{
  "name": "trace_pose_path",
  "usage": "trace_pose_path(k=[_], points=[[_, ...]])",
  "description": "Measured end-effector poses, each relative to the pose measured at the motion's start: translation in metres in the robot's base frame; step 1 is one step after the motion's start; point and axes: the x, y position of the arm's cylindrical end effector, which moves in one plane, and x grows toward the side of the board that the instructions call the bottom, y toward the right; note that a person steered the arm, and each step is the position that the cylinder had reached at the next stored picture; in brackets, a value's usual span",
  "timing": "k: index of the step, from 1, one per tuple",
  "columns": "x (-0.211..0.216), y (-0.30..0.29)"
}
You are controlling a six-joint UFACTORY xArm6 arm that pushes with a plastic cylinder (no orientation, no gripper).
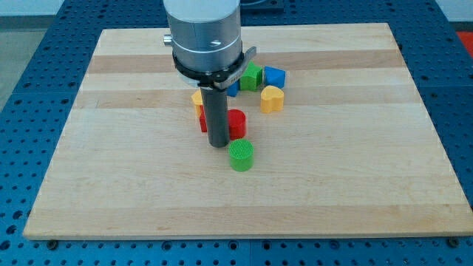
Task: Separate the blue cube from green star
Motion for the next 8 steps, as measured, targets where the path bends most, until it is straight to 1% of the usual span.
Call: trace_pose_path(k=[5, 8], points=[[-0.055, 0.000], [-0.101, 0.000]])
